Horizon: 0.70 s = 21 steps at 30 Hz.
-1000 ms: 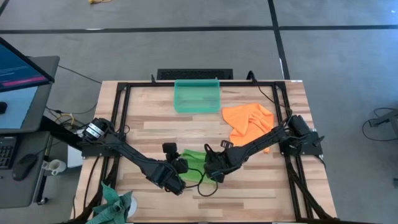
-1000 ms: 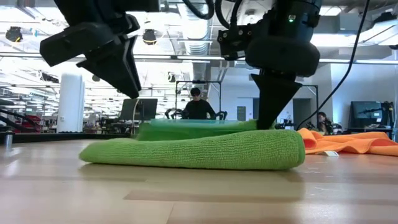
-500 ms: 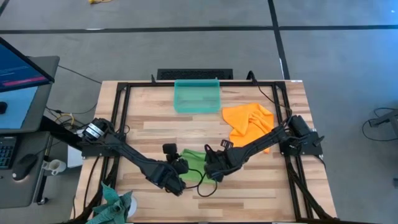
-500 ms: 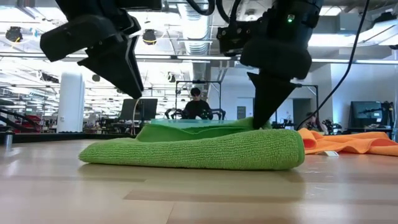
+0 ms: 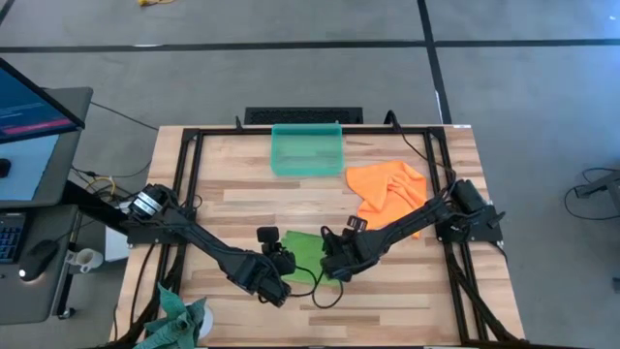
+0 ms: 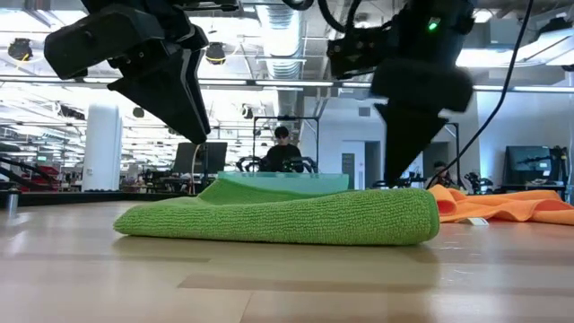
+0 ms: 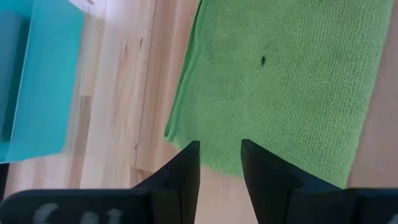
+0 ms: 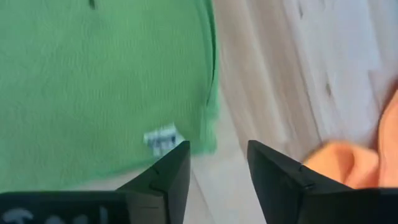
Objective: Roll microfiber towels into tight, uniform cylinder then place into a basket
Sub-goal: Fold the green towel
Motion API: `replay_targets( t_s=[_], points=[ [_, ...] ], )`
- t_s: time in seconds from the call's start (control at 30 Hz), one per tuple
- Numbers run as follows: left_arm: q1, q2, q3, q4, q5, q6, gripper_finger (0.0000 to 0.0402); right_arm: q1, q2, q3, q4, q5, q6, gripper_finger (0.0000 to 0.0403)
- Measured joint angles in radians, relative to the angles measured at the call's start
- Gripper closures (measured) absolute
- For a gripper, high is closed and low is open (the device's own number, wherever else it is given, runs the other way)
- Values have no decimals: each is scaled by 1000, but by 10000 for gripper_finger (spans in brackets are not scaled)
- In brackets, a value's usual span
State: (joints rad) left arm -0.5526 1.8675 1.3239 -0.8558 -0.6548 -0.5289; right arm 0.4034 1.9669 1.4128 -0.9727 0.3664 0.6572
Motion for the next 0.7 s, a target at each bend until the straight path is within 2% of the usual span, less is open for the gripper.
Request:
replay_targets(
  t_s=[0.27,0.37,0.47,0.57,0.7],
  points=[
    [0,-1,-2,48,21,13,291,54,-32,0,-99,4,43,242],
    [0,-2,-33,154,41,78,291,91,-32,0,-124,3,20,255],
    [8,-2,-77,269,104,138,291,125,-32,0,-147,14,8,267],
    [27,-2,-114,348,185,152,291,157,-43,0,-201,74,9,278],
    [59,-2,-151,399,247,167,291,190,-83,0,-256,215,16,287]
  ],
)
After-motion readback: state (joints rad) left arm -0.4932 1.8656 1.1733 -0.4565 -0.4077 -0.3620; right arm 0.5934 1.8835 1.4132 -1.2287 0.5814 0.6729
